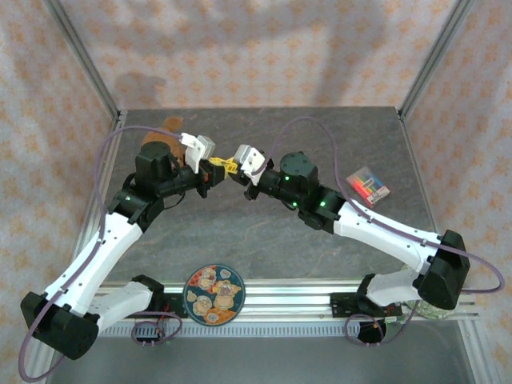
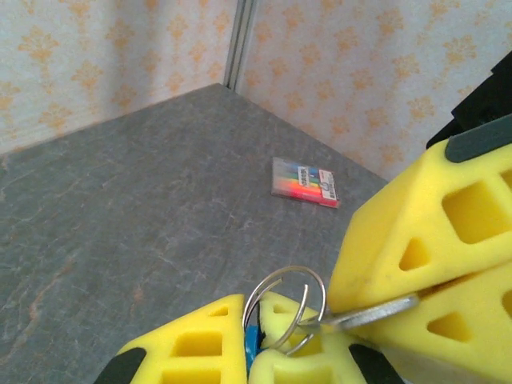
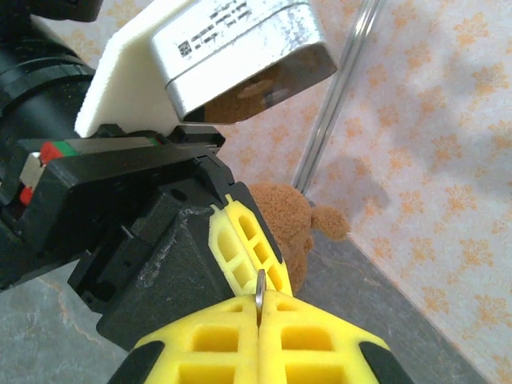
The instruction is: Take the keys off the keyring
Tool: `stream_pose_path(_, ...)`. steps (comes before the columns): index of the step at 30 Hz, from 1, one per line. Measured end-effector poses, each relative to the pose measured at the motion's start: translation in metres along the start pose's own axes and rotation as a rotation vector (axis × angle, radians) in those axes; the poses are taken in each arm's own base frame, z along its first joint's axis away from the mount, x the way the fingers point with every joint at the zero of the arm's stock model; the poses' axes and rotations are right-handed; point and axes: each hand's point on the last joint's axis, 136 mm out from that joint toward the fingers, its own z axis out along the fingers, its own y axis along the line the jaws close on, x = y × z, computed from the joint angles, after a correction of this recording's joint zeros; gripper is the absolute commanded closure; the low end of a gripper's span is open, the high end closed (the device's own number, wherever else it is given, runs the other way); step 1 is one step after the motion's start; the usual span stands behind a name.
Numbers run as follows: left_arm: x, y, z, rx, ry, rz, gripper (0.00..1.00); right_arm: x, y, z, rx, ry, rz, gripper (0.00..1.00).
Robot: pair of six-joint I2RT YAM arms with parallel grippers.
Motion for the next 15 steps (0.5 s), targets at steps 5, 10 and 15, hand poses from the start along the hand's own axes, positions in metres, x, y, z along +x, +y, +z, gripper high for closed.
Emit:
stream_pose_path(5,-0.006,-0.004,-0.004,0.003,-0.041,0.025,0.83,-0.008,0.000,-0.004,0.034,-0.013,0.027,1.00)
stream_pose_path(10,-0.010,-0.005,-0.009,-0.016,-0.100,0.046,0.64,-0.016,0.002,-0.013,0.038,-0.025,0.055,1.00)
stream_pose_path(15,-0.008,-0.006,-0.012,-0.029,-0.138,0.062,0.51,-0.016,0.004,-0.021,0.028,-0.018,0.078,1.00)
